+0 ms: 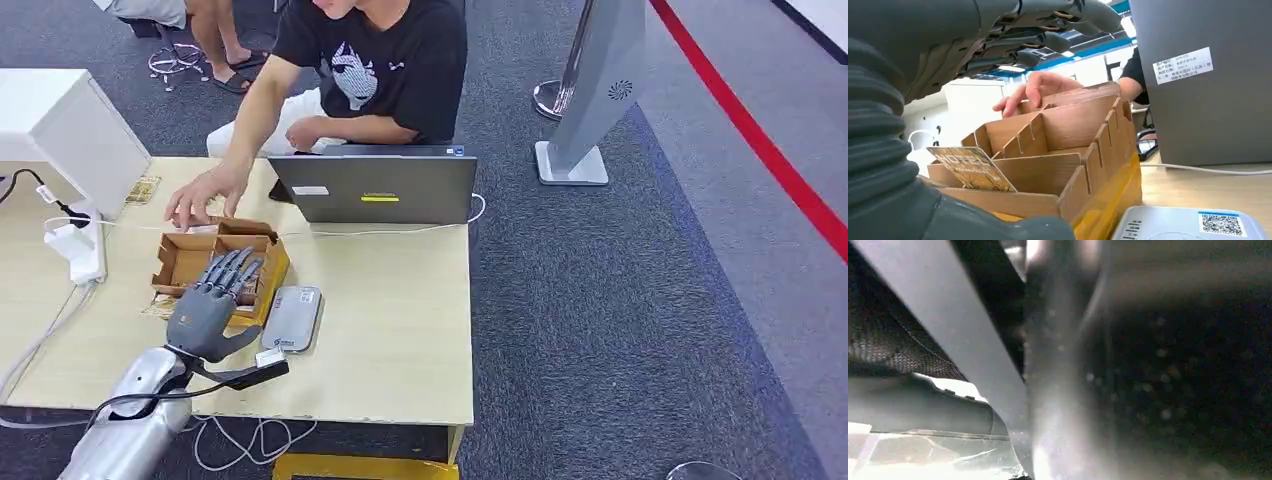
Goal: Pass the card to the sensor for recognition and then transmit it.
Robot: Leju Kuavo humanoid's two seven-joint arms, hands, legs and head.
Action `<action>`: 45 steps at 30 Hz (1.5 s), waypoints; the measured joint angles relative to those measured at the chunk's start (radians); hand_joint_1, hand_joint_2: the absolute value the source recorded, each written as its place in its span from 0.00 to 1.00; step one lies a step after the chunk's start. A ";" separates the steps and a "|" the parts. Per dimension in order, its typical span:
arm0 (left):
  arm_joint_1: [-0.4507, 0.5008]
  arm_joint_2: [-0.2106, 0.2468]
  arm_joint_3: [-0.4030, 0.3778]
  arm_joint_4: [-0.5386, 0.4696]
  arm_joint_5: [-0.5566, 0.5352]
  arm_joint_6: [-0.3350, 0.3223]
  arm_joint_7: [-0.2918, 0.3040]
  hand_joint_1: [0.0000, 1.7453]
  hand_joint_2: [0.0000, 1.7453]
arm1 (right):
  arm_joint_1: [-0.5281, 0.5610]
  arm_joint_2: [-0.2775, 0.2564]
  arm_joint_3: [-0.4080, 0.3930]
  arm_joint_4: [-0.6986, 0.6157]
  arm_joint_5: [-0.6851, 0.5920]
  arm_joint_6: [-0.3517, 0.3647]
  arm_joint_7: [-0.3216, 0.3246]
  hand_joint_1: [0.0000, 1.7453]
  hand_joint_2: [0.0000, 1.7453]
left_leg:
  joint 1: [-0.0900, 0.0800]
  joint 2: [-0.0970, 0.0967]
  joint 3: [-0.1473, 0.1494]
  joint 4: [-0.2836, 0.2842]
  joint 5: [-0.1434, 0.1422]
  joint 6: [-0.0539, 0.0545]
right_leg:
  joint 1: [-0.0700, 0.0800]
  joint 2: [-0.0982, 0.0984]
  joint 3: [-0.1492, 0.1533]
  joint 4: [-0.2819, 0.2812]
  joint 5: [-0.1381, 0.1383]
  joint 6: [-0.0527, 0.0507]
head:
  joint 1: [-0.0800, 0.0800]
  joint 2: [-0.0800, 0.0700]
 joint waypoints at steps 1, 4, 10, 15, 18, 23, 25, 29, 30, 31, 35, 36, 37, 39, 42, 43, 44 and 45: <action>0.000 0.000 0.001 0.000 -0.001 0.000 0.000 0.00 1.00 | 0.000 0.000 0.000 0.000 0.000 0.000 0.000 0.00 1.00 | 0.000 0.000 0.000 0.000 0.000 0.000 | 0.000 0.000 0.000 0.000 0.000 0.000 | 0.000 0.000; 0.000 0.002 0.007 0.000 -0.008 0.002 0.008 0.00 1.00 | 0.000 0.000 0.000 0.000 0.000 0.000 0.000 0.00 1.00 | 0.000 0.000 0.000 0.000 0.000 0.000 | 0.000 0.000 0.000 0.000 0.000 0.000 | 0.000 0.000; 0.002 0.024 0.032 0.001 -0.003 0.003 0.012 0.00 1.00 | 0.000 0.000 0.000 0.000 0.000 -0.001 -0.003 0.00 1.00 | 0.000 0.000 0.000 0.000 0.000 0.000 | 0.000 0.000 0.000 0.000 0.000 0.000 | 0.000 0.000; 0.003 0.034 0.055 0.003 0.001 0.003 0.012 0.00 1.00 | 0.000 0.000 0.000 0.002 0.000 -0.001 -0.006 0.00 1.00 | 0.000 0.000 0.000 0.000 0.000 0.000 | 0.000 0.000 0.000 0.000 0.000 0.000 | 0.000 0.000; 0.004 0.034 0.062 0.003 0.001 0.003 0.012 0.00 1.00 | 0.000 0.000 0.000 0.002 0.000 -0.001 -0.006 0.00 1.00 | 0.000 0.000 0.000 0.000 0.000 0.000 | 0.000 0.000 0.000 0.000 0.000 0.000 | 0.000 0.000; 0.004 0.035 0.065 0.004 0.001 0.003 0.012 0.00 1.00 | 0.000 0.000 0.000 0.002 0.000 -0.001 -0.006 0.00 1.00 | 0.000 0.000 0.000 0.000 0.000 0.000 | 0.000 0.000 0.000 0.000 0.000 -0.001 | 0.000 0.000; 0.004 0.035 0.067 0.004 0.000 0.003 0.012 0.00 1.00 | 0.000 0.000 0.000 0.002 0.000 -0.001 -0.006 0.00 1.00 | 0.000 0.000 0.000 0.000 0.000 0.000 | 0.000 0.000 0.000 0.000 0.000 -0.001 | 0.000 0.000; 0.003 0.035 0.070 0.005 -0.003 0.003 0.017 0.00 1.00 | 0.000 0.000 0.000 0.002 0.000 -0.001 -0.006 0.00 1.00 | 0.000 0.000 0.000 0.000 0.000 0.000 | 0.000 0.000 0.000 0.000 0.000 -0.001 | 0.000 0.000; 0.003 0.037 0.070 0.007 -0.003 0.003 0.017 0.00 1.00 | 0.000 0.000 0.000 0.002 0.000 -0.001 -0.006 0.00 1.00 | 0.000 0.000 0.000 0.000 0.000 0.000 | 0.000 0.000 0.000 0.000 0.000 -0.001 | 0.000 0.000; 0.003 0.038 0.070 0.009 -0.004 0.003 0.017 0.00 1.00 | 0.000 0.000 0.000 0.002 0.000 -0.001 -0.006 0.00 1.00 | 0.000 0.000 0.000 0.000 0.000 0.000 | 0.000 0.000 -0.001 0.000 0.000 -0.001 | 0.000 0.000; 0.002 0.039 0.070 0.013 -0.012 0.003 0.018 0.00 1.00 | 0.000 0.000 0.000 0.002 0.000 -0.001 -0.006 0.00 1.00 | 0.000 0.000 0.000 0.000 0.000 0.000 | 0.000 0.000 -0.001 0.000 0.000 -0.001 | 0.000 0.000; 0.001 0.039 0.070 0.014 -0.014 0.003 0.018 0.00 1.00 | 0.000 0.000 0.000 0.002 0.000 -0.001 -0.006 0.00 1.00 | 0.000 0.000 0.000 0.000 0.000 0.000 | 0.000 0.000 -0.001 0.000 0.000 -0.001 | 0.000 0.000; 0.001 0.039 0.070 0.014 -0.017 0.003 0.019 0.00 1.00 | 0.000 0.000 0.000 0.002 0.000 -0.001 -0.006 0.00 1.00 | 0.000 0.000 0.000 0.000 0.000 0.000 | 0.000 0.000 -0.001 0.000 0.000 -0.001 | 0.000 0.000; -0.002 0.040 0.070 0.018 -0.024 0.003 0.026 0.00 1.00 | 0.000 0.000 0.000 0.002 0.000 -0.001 -0.006 0.00 1.00 | 0.000 0.000 0.000 0.000 0.000 0.000 | 0.000 0.000 -0.001 0.000 0.000 -0.001 | 0.000 0.000; -0.007 0.049 0.070 0.023 -0.067 0.020 0.058 0.00 1.00 | 0.001 0.000 0.000 0.002 0.000 -0.001 -0.006 0.00 1.00 | 0.001 0.000 0.000 0.000 0.000 0.000 | 0.000 0.000 -0.001 0.000 0.000 -0.001 | 0.000 0.000; -0.009 0.053 0.070 0.026 -0.082 0.024 0.068 0.00 1.00 | 0.001 0.000 0.000 0.002 0.000 -0.001 -0.006 0.00 1.00 | 0.001 0.000 0.000 0.000 0.000 0.000 | 0.000 0.000 -0.001 0.000 0.000 -0.001 | 0.000 0.000; -0.010 0.057 0.070 0.029 -0.088 0.028 0.074 0.00 1.00 | 0.001 0.000 0.000 0.002 0.000 -0.001 -0.006 0.00 1.00 | 0.001 0.000 0.000 0.000 0.000 0.000 | 0.000 0.000 -0.001 0.000 0.000 -0.001 | 0.000 0.000; -0.011 0.060 0.070 0.031 -0.092 0.030 0.079 0.00 1.00 | 0.001 0.000 0.000 0.002 0.000 -0.001 -0.006 0.00 1.00 | 0.001 0.000 0.000 0.000 0.000 0.000 | 0.000 0.000 -0.001 0.000 0.000 -0.001 | 0.000 0.000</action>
